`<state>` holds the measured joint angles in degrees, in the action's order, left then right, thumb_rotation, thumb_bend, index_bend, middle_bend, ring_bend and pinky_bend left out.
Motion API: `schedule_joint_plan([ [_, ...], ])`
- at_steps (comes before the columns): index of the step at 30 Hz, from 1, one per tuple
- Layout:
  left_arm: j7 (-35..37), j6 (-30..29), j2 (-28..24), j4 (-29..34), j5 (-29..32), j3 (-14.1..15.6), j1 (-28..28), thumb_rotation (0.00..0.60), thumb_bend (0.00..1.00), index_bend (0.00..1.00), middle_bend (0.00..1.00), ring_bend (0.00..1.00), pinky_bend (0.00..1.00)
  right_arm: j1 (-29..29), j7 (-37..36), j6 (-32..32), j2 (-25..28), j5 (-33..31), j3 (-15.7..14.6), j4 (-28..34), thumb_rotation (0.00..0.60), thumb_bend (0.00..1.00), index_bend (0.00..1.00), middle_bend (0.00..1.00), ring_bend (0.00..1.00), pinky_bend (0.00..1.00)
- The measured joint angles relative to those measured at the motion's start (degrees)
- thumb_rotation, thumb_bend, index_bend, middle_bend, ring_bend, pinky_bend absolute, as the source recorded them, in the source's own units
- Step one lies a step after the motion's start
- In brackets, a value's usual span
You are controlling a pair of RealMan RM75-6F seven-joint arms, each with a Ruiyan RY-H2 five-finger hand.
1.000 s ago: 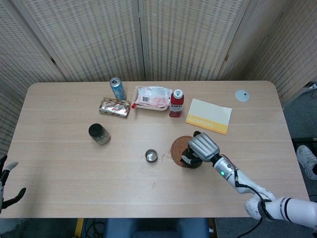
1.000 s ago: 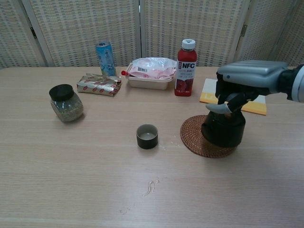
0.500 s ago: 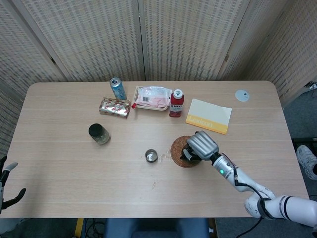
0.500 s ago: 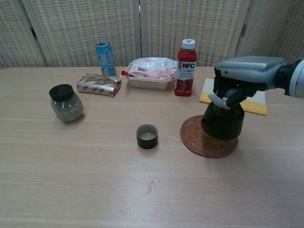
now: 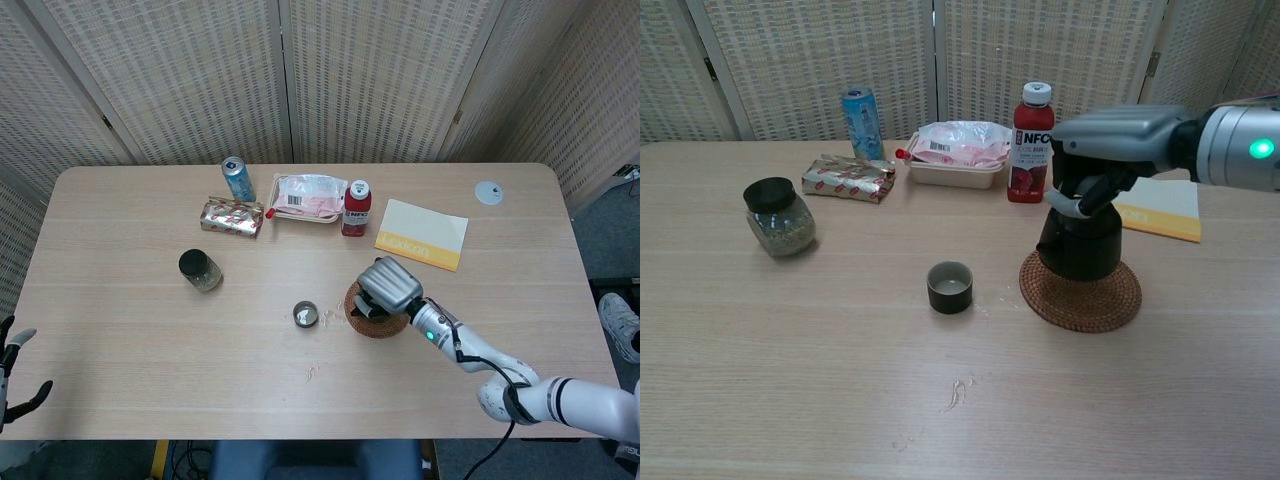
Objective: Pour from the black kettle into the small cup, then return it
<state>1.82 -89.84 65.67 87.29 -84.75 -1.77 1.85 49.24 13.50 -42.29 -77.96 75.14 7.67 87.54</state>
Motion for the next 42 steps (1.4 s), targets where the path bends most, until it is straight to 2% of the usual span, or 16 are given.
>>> schedule_joint_plan([
  [8,0.15,-1.07,0.03,0.01,-0.17,0.08,0.63,0.6,0.25,0.17,0.0,0.06,0.0,5.99,5.64,4.88,-2.71,-2.93,1.46,-3.24,0.41,0.62,1.0,1.0,0.92,0.5],
  [19,1.32,-4.04,0.14,-0.51,0.0,0.52,3.14,0.6,0.25,0.17,0.0,0.06,0.0,13.22,12.89,9.27,-7.66,-7.46,1.86,-8.14,0.418,0.62,1.0,1.0,0.92,0.5],
  [31,2.46,-5.85,0.6,-1.56,0.09,0.73,4.99,0.6,0.25,0.17,0.0,0.06,0.0,19.61,20.41,10.84,-11.25,-12.02,0.77,-11.56,0.425,0.62,1.0,1.0,0.93,0.5],
  [42,1.81,-5.6,0.56,-1.23,-1.49,0.82,4.55,0.6,0.25,0.17,0.0,0.06,0.0,23.76,28.03,9.51,-12.62,-17.96,-1.97,-11.73,0.424,0.61,1.0,1.0,0.93,0.5],
])
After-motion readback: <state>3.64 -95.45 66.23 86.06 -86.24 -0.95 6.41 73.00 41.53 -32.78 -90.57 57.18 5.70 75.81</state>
